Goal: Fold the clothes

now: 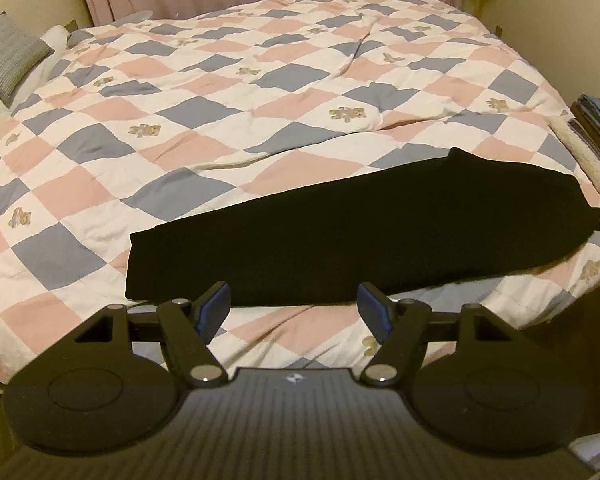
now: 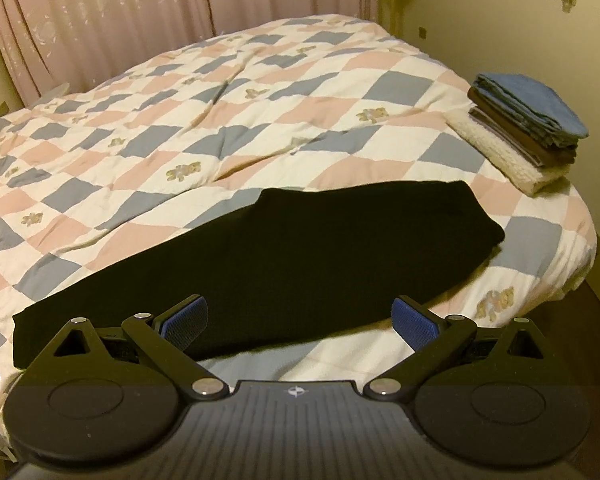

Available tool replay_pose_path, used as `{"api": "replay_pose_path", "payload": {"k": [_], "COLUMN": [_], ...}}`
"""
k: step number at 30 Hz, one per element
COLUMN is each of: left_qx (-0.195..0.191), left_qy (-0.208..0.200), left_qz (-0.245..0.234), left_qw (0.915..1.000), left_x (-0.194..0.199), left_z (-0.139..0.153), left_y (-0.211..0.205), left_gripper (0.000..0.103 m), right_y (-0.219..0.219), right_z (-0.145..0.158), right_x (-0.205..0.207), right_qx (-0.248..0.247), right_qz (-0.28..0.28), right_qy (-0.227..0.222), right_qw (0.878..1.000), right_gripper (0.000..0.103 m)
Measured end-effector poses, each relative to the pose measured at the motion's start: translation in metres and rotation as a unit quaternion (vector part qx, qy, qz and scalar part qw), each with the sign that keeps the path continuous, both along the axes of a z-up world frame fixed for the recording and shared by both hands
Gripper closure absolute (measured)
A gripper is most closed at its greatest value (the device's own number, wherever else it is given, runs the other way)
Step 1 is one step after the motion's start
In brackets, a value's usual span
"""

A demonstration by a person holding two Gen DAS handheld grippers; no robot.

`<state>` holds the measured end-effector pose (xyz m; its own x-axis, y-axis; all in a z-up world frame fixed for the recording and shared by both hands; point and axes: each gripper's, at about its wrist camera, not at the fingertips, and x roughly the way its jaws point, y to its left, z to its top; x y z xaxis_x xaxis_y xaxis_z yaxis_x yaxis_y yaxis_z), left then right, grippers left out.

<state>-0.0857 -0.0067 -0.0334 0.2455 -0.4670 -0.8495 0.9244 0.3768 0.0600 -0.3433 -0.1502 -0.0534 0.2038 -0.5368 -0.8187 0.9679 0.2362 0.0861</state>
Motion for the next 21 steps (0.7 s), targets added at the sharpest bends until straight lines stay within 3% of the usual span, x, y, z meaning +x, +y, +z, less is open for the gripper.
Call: {"api": "replay_pose_path", "payload": {"k": [11,16,21], "left_qx": [0.011,0.019,0.008], "left_qy": [-0.012,-0.015,-0.016], "left_qz": [-0.007,-0.008,-0.063], "left_qw": [0.9998,0.9997,0.9978], "left_x": [0.049,0.1,0.16], "left_z": [-0.012,-0.018,-0.019], "left_y": [-0.008,-0.018,-0.038], "left_gripper": [0.033,0.033,0.033], "right_y": [-0.02,-0.02,-0.007], "right_z": [0.001,-0.004,-0.01], "right_x": [0.003,0.001,0.027], "right_qx": [-0.022,-0.014,-0.022], "right_qz": [-0.002,-0.055,-0.115], "right_qy": [-0.031,-0.07,-0.07], "right_qw": [0.999,0.996,0.991], "right_gripper": [0.002,0.004,0.007]}}
